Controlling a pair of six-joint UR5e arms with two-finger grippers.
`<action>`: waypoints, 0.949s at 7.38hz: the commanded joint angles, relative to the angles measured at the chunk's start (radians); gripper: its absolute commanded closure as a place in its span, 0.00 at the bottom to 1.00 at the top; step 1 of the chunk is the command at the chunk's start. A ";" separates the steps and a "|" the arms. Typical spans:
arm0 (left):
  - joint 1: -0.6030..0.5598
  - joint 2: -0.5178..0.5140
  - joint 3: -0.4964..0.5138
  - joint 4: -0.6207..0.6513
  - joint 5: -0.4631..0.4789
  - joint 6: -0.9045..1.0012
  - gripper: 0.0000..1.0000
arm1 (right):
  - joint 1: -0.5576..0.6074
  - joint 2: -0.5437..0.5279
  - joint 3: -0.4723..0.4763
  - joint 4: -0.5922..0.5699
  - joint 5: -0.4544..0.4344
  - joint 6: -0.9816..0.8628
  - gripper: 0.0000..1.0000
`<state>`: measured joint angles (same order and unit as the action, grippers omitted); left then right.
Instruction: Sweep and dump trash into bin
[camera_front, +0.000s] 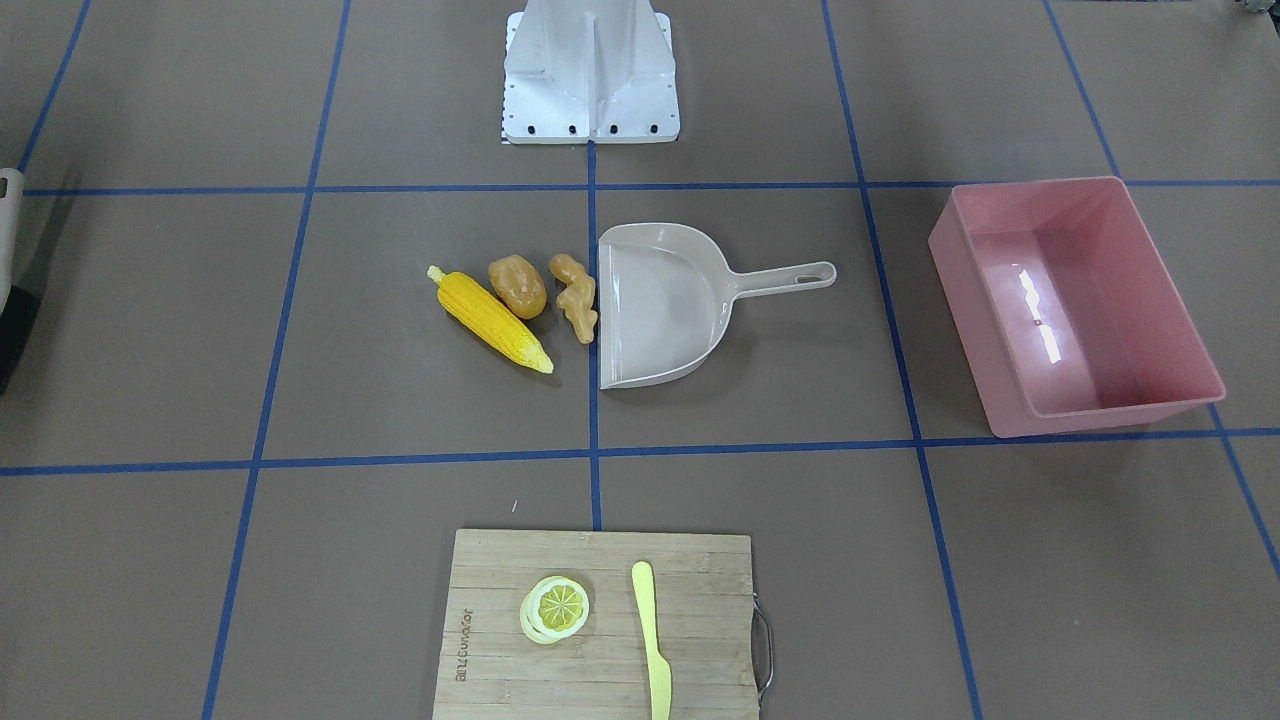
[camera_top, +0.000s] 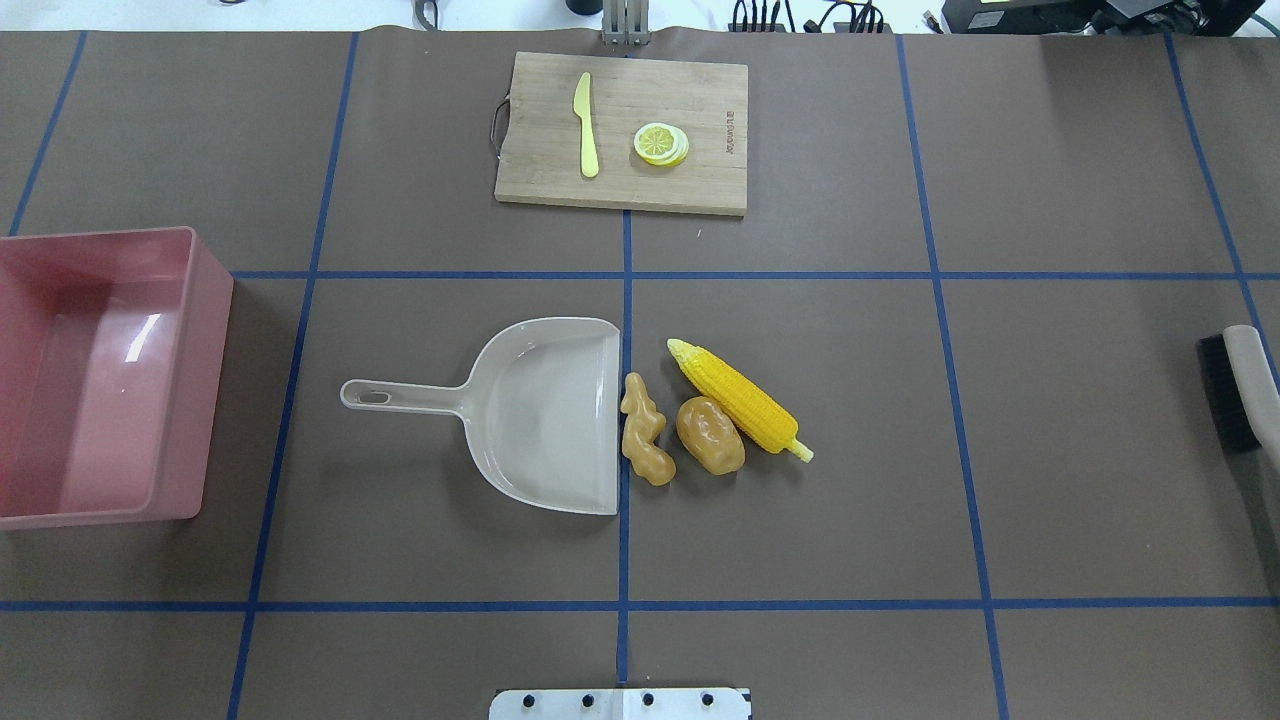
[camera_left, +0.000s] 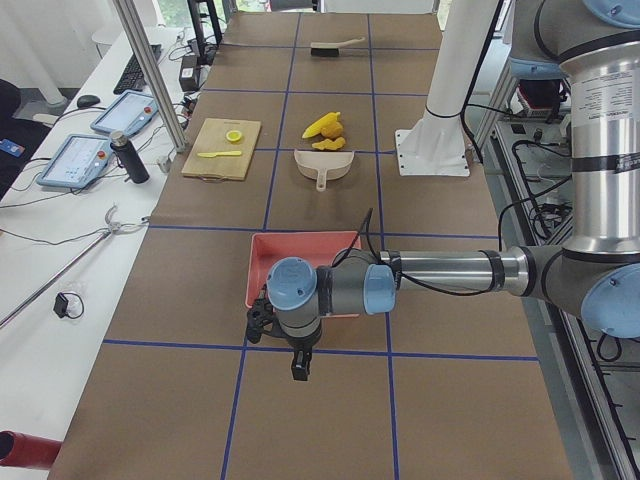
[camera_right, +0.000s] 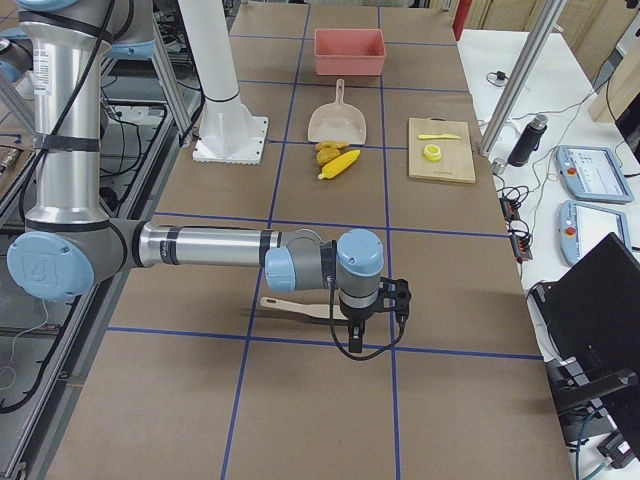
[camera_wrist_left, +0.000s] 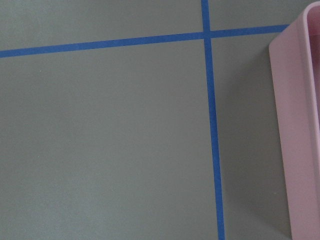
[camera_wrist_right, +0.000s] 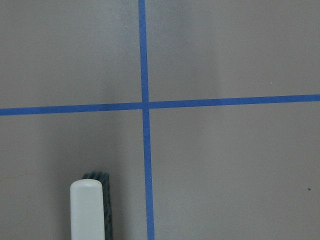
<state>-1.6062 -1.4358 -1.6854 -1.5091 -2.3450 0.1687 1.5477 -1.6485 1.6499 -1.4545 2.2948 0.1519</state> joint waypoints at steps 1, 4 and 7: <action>0.002 0.000 0.001 0.003 0.003 0.000 0.02 | 0.000 -0.007 0.001 0.000 0.000 0.000 0.00; 0.009 -0.014 -0.032 0.006 0.001 -0.006 0.02 | 0.000 -0.005 0.007 0.000 0.002 0.000 0.00; 0.075 -0.073 -0.071 -0.002 0.000 -0.009 0.02 | 0.002 -0.049 0.010 0.000 0.020 0.002 0.00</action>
<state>-1.5598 -1.4775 -1.7370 -1.5063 -2.3442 0.1601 1.5482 -1.6706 1.6581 -1.4553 2.3018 0.1522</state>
